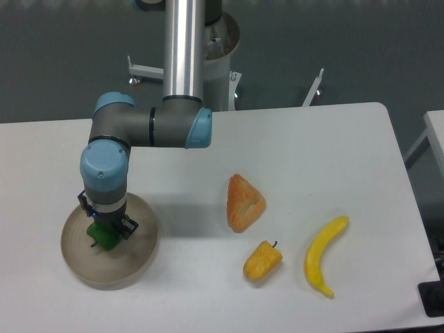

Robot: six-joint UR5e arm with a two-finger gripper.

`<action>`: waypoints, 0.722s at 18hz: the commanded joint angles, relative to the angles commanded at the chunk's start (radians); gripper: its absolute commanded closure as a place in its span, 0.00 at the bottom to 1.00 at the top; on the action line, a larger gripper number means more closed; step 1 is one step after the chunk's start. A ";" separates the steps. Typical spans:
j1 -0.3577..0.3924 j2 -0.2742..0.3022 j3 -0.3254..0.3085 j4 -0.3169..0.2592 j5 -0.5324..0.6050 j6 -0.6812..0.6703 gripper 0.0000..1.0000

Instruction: Pick up the green pepper from the plate

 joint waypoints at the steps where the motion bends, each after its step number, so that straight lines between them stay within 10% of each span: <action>1: 0.000 0.000 0.000 0.000 0.000 0.000 0.45; 13: 0.132 0.080 0.052 -0.031 0.037 0.168 0.52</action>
